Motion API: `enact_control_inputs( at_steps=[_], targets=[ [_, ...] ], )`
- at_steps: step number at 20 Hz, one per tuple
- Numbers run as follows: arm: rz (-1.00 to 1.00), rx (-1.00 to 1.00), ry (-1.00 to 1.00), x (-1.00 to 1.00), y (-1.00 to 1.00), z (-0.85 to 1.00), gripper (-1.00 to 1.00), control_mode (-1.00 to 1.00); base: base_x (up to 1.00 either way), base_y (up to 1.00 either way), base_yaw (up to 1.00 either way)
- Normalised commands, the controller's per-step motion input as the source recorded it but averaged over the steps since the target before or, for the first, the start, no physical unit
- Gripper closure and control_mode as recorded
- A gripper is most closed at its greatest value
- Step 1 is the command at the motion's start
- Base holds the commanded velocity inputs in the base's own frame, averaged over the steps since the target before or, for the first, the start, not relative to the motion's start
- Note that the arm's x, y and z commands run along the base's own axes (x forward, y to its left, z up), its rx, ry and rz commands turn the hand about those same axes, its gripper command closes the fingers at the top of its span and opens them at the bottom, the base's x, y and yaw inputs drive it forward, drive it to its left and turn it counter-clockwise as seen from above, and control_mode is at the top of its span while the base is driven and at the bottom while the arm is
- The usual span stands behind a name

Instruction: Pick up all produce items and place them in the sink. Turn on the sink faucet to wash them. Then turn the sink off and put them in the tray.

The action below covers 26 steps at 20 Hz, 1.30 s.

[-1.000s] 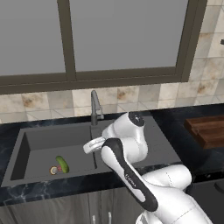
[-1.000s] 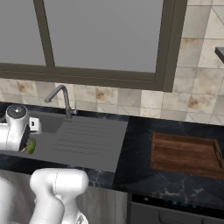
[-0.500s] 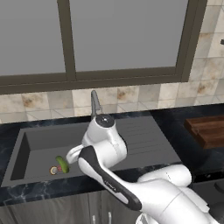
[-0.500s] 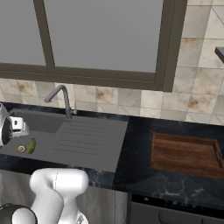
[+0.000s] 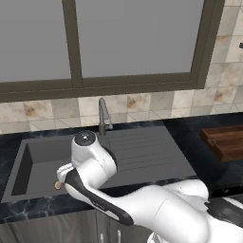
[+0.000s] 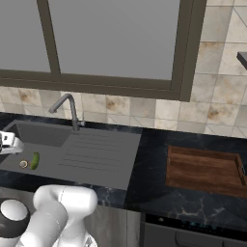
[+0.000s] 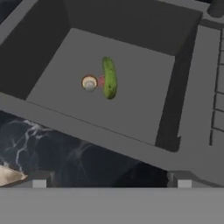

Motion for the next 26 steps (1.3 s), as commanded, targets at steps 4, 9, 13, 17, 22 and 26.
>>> enact_control_inputs(
  at_steps=[4, 9, 13, 17, 22, 26],
  targets=[
    [-0.14, 0.00, 0.05, 0.34, 0.15, -0.12, -1.00, -1.00, 0.00, 0.00, 0.00],
    [-0.14, 0.00, 0.05, 0.37, 0.05, -0.22, -1.00, -1.00, 0.00, 0.00, 0.00],
    [-0.09, 0.00, 0.06, 0.41, 0.00, -0.31, -1.00, -1.00, 0.00, 0.00, 0.00],
    [-0.03, 0.00, 0.07, 0.37, 0.00, -0.35, -1.00, -1.00, 0.00, 0.00, 0.00],
    [-0.01, 0.00, 0.09, 0.24, 0.00, -0.31, -1.00, -1.00, 0.00, 0.00, 0.00],
    [0.00, -0.03, 0.09, 0.20, 0.05, -0.27, -1.00, -1.00, 0.00, 0.00, 0.00]
  ],
)
